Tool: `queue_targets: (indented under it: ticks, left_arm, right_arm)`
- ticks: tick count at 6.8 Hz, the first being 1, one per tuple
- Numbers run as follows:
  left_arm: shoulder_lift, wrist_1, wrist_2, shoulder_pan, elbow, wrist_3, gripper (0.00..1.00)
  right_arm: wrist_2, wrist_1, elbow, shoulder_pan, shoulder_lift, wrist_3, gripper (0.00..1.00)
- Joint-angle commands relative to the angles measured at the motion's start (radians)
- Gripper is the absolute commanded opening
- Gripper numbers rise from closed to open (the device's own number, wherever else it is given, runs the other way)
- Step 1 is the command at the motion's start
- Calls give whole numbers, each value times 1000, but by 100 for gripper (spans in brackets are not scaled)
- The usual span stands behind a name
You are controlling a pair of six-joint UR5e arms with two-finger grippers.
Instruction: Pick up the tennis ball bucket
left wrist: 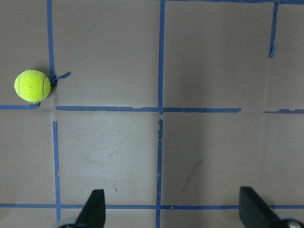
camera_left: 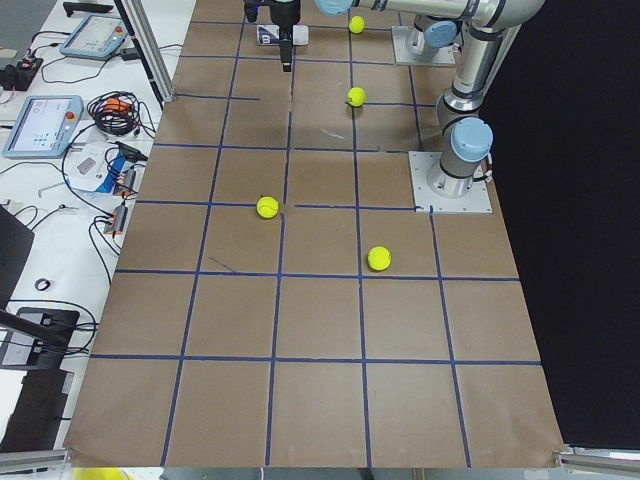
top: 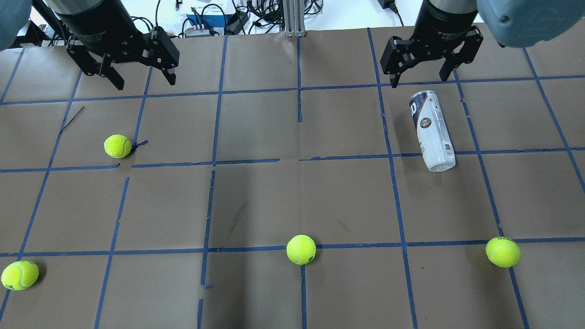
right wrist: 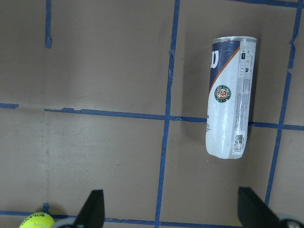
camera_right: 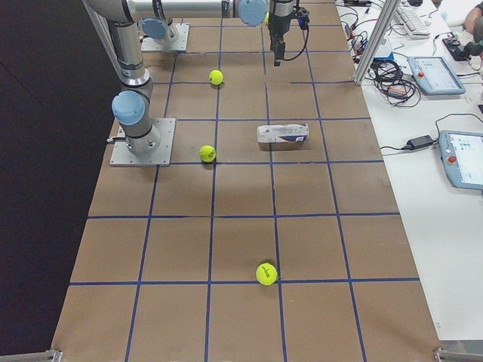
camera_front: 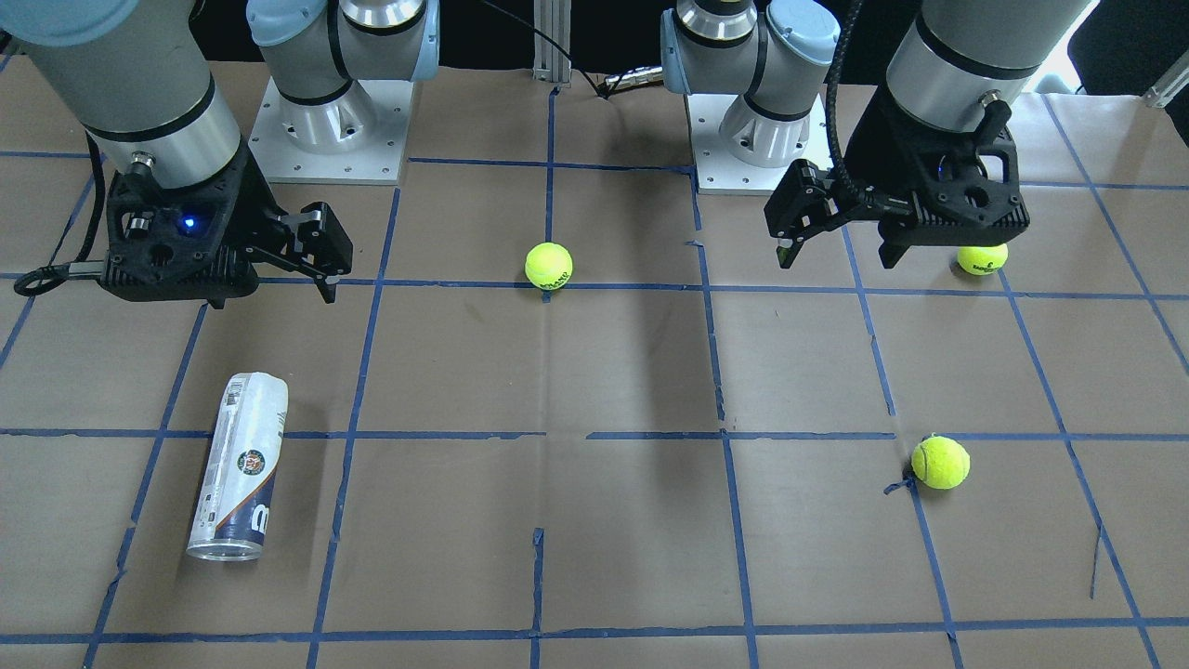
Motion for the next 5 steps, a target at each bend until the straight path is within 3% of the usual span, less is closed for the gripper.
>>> queue_targets:
  ticks: [1,5]
  left_arm:
    - [0,5,1,0,2,1,100]
    - [3,5,1,2,0,2,100]
  right_arm:
    - [0,-1,0,1,1,0,100]
    - [5,-7,7,1,18,-3,100]
